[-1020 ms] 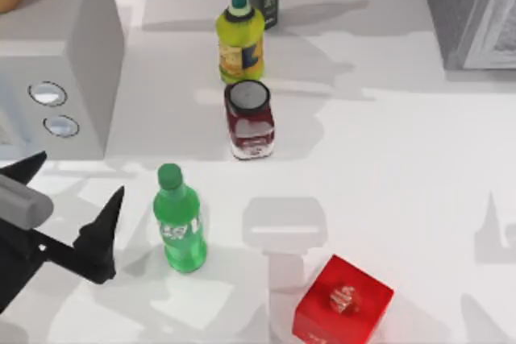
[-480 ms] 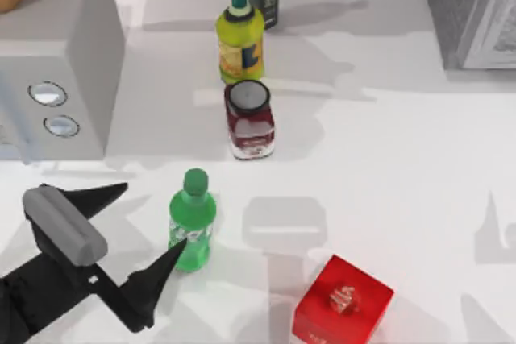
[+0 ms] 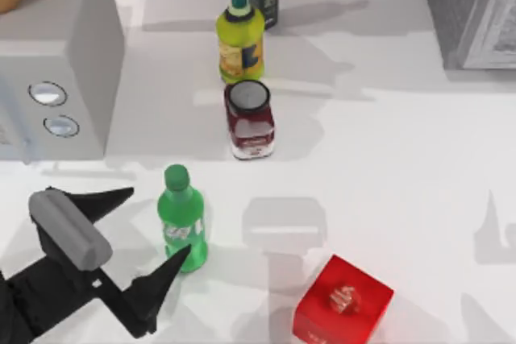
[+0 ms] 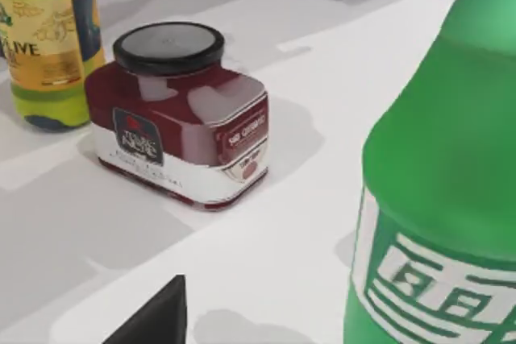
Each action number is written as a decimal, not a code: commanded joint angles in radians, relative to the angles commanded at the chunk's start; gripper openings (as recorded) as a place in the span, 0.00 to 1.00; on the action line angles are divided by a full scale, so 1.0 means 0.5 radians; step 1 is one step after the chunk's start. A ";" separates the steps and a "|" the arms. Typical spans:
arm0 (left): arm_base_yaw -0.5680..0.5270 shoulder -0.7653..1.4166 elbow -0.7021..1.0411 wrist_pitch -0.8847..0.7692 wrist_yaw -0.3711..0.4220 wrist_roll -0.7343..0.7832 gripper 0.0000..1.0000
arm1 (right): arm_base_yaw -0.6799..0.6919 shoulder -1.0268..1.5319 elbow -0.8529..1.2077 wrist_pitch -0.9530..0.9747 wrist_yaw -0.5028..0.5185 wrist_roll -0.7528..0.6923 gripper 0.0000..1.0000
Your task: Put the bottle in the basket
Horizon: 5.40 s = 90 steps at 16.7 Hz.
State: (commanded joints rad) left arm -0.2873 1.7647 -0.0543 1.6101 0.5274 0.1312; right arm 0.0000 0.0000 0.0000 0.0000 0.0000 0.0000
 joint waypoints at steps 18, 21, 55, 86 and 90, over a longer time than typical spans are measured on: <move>-0.358 0.371 0.351 0.003 -0.354 -0.088 1.00 | 0.000 0.000 0.000 0.000 0.000 0.000 1.00; -0.358 0.371 0.351 0.003 -0.354 -0.088 0.92 | 0.000 0.000 0.000 0.000 0.000 0.000 1.00; -0.779 -0.471 0.662 -1.419 -0.771 -0.187 0.00 | 0.000 0.000 0.000 0.000 0.000 0.000 1.00; -2.027 -3.916 2.003 -6.016 -2.028 -0.488 0.00 | 0.000 0.000 0.000 0.000 0.000 0.000 1.00; -1.932 -3.794 2.033 -6.008 -1.990 -0.492 0.00 | 0.000 0.000 0.000 0.000 0.000 0.000 1.00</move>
State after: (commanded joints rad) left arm -1.2535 -0.1325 0.9621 -1.3937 -0.4674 -0.1147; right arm 0.0000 0.0000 0.0000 0.0000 0.0000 0.0000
